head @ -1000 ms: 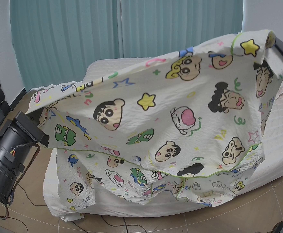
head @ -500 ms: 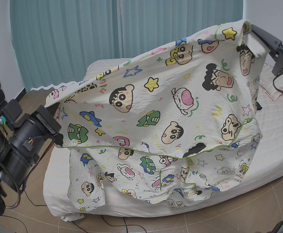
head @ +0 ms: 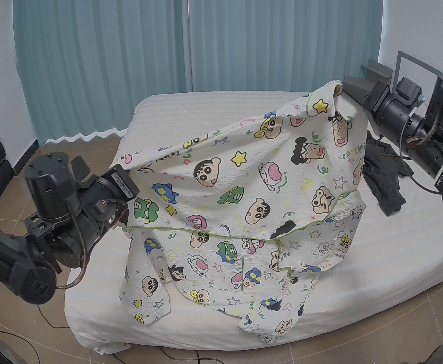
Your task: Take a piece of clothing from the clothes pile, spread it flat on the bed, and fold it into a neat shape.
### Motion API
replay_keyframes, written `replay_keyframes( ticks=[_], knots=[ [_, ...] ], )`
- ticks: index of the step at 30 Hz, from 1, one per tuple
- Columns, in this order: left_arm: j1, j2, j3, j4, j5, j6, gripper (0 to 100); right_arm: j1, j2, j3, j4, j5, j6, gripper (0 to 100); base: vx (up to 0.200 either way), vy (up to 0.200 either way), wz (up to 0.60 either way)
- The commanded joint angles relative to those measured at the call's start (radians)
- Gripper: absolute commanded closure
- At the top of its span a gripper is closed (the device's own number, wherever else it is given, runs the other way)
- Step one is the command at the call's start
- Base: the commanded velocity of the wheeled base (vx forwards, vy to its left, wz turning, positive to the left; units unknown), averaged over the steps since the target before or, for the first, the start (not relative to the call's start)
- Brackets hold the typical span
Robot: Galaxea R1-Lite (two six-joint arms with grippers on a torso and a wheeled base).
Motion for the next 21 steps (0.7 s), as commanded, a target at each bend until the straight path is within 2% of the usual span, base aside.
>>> replay_keyframes(
  ticks=[1,8,21],
  knots=[
    [0.057,0.193,-0.089,-0.002,-0.018,-0.008,100,-0.020,0.167,-0.062,-0.009,-0.002,0.001,100,0.200,0.000,0.00],
    [0.087,0.397,-0.200,0.003,-0.041,-0.025,100,-0.022,0.346,-0.137,-0.035,-0.038,0.003,100,0.200,0.000,0.00],
    [0.122,0.604,-0.312,0.021,-0.045,-0.042,100,-0.016,0.567,-0.256,-0.028,-0.133,0.003,100,0.000,0.000,0.00]
  ],
)
